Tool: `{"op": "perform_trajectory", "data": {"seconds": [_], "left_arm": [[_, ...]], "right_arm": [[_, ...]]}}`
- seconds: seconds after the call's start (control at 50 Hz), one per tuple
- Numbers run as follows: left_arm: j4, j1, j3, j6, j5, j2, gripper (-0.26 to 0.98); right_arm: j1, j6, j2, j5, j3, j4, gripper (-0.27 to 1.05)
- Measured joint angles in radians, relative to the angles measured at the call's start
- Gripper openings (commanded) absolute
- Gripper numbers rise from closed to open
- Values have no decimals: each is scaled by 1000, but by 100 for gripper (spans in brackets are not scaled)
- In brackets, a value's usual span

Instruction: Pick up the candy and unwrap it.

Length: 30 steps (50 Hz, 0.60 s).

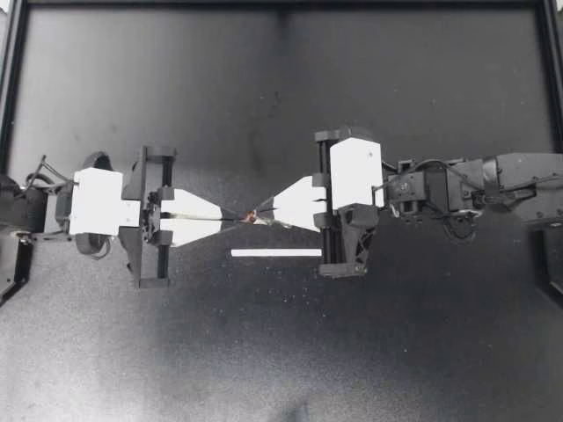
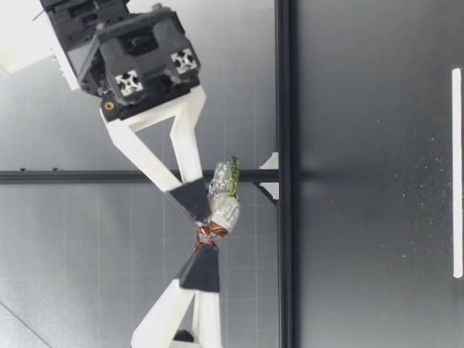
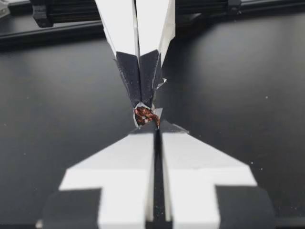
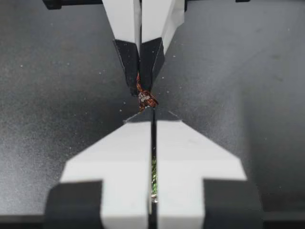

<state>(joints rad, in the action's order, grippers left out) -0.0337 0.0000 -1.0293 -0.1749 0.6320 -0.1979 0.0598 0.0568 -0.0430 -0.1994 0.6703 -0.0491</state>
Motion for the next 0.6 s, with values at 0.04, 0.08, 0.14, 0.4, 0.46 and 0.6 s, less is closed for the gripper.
{"op": "perform_trajectory", "data": {"seconds": [0.04, 0.08, 0.14, 0.4, 0.46, 0.6], "left_arm": [[0, 0, 0, 0, -2, 0, -13], [0, 0, -2, 0, -2, 0, -11], [-2, 0, -3, 0, -2, 0, -5], [-40, -3, -17, 37, -3, 5, 53], [-63, -3, -15, 58, -3, 12, 59], [-74, -5, 8, 110, -3, 46, 57]], "right_arm": [[0, 0, -2, 0, 0, 0, -17], [2, -2, -2, -2, 0, 0, -17], [0, -2, -2, 0, 0, 0, -17], [2, -6, -3, 0, 0, 0, -17], [2, -12, -3, 0, -2, 2, -17], [2, -35, -3, 0, -6, 11, -17]]}}
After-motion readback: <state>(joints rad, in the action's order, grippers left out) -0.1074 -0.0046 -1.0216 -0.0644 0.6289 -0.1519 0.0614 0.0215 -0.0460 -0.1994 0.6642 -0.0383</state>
